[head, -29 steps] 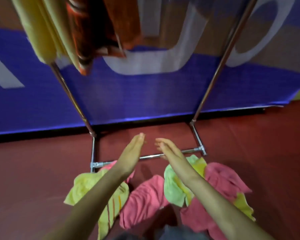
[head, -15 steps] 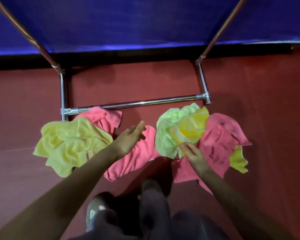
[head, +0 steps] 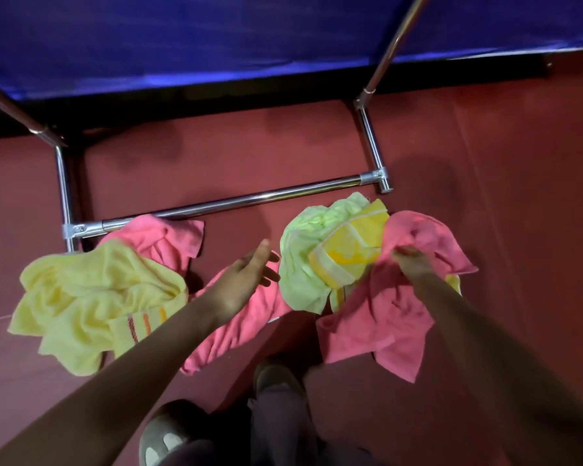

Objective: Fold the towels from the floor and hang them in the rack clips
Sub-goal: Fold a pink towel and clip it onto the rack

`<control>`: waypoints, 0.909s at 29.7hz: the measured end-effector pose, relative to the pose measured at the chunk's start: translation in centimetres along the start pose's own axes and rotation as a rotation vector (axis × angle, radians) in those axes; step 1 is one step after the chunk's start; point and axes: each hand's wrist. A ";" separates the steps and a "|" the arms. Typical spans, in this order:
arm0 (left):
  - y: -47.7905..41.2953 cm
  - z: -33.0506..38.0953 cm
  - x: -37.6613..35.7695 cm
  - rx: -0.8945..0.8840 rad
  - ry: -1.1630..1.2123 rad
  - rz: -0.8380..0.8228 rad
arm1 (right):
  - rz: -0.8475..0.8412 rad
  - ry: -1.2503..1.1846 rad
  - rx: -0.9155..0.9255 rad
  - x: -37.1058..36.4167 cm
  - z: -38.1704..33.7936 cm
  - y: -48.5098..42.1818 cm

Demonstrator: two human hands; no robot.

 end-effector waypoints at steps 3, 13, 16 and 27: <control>-0.1 -0.3 0.0 0.050 0.017 0.011 | 0.137 -0.165 0.154 -1.2 -1.0 0.8; -0.4 -0.7 1.2 0.141 0.172 0.197 | -0.491 -0.227 0.710 -9.2 -3.4 14.0; -0.4 -1.1 1.8 0.138 0.090 0.153 | -0.535 -0.004 0.674 -10.5 -1.9 14.2; -3.9 -1.1 -0.3 0.072 0.055 0.026 | 0.368 -0.057 0.196 -4.6 -4.2 -1.7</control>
Point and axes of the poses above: each hand's wrist, its own y-axis away from the middle knuckle, its own x-axis out of the back of the hand, z = x × y, and after that the axes turned 4 degrees about z, right-handed
